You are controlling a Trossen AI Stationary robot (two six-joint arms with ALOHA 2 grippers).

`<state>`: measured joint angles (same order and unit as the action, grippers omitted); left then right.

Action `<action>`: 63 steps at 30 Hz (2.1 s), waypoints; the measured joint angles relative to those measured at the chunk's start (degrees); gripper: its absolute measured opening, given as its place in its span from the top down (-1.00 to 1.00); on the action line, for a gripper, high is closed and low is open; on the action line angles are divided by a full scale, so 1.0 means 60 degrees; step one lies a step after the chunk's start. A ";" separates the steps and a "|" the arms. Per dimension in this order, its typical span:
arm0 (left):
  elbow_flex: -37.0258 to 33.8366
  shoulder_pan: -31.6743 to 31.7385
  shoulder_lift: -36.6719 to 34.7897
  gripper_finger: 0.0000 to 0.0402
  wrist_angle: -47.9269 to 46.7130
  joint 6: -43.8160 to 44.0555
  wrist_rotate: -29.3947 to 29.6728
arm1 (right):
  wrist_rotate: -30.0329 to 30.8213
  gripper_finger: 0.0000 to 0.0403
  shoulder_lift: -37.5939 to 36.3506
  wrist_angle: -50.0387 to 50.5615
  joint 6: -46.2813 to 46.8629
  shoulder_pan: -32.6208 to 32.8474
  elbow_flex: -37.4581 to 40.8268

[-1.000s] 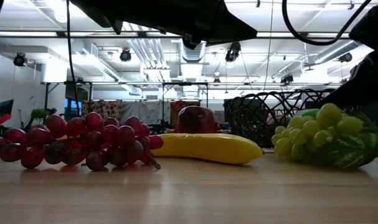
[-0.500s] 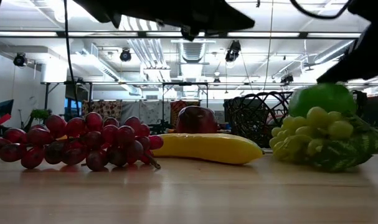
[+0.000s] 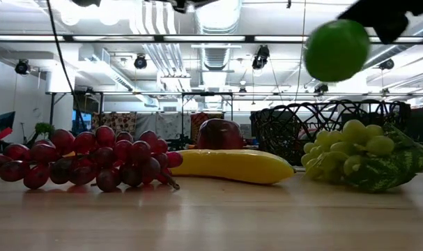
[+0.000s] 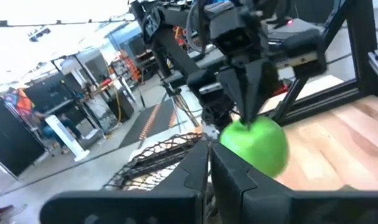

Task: Build produce basket
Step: Put the green apple into the wire basket

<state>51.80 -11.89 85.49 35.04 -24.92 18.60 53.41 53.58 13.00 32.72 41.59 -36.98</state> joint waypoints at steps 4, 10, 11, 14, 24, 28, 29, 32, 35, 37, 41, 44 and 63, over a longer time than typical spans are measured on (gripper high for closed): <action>-0.0505 0.0162 -0.0900 0.99 0.0069 -0.0442 0.0052 | -0.0201 0.96 -0.0166 0.0008 -0.0609 -0.1142 -0.0413; -0.1215 0.0365 -0.2120 0.99 0.0087 -0.0591 0.0075 | -0.1129 0.96 -0.0321 0.0053 -0.0822 -0.3546 -0.0890; -0.1337 0.0370 -0.2262 0.99 0.0096 -0.0588 0.0075 | -0.1534 0.96 -0.0354 0.0055 -0.0837 -0.4044 -0.0902; -0.1696 0.0373 -0.2590 0.99 0.0096 -0.0585 0.0075 | -0.2667 0.96 -0.0413 0.0051 -0.0890 -0.5484 -0.0886; -0.1986 0.0383 -0.2902 0.99 0.0084 -0.0756 0.0078 | -0.4980 0.96 -0.0196 0.0251 -0.0811 -0.8890 -0.0327; -0.1986 0.0405 -0.2891 0.99 0.0084 -0.0919 0.0110 | -0.5105 0.96 0.0053 0.0188 -0.0886 -0.9427 -0.0109; -0.1986 0.0409 -0.2891 0.99 0.0086 -0.0922 0.0136 | -0.5195 0.96 0.0134 0.0118 -0.0884 -0.9512 -0.0053; -0.1986 0.0420 -0.2898 0.99 0.0086 -0.0927 0.0151 | -0.5231 0.96 0.0431 -0.0358 -0.0884 -0.9593 0.0092; -0.1986 0.0425 -0.2898 0.99 0.0087 -0.0931 0.0209 | -0.5231 0.96 0.0868 -0.0759 -0.0906 -0.9593 0.0139; -0.1986 0.0426 -0.2898 0.99 0.0086 -0.0935 0.0220 | -0.5179 0.96 0.1182 -0.0906 -0.0932 -0.9593 0.0139; -0.1986 0.0424 -0.2898 0.99 0.0082 -0.0931 0.0231 | -0.4897 0.96 0.1765 -0.1070 -0.0951 -0.9593 0.0143; -0.1986 0.0426 -0.2898 0.99 0.0082 -0.0931 0.0235 | -0.4808 0.96 0.2114 -0.1244 -0.0969 -0.9584 0.0143; -0.1986 0.0425 -0.2898 0.99 0.0082 -0.0927 0.0235 | -0.3967 0.76 0.3221 -0.1505 -0.1037 -0.9586 0.0143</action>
<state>39.88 -9.33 68.10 35.53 -30.48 20.01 29.60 72.90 3.97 26.50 -15.92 -36.12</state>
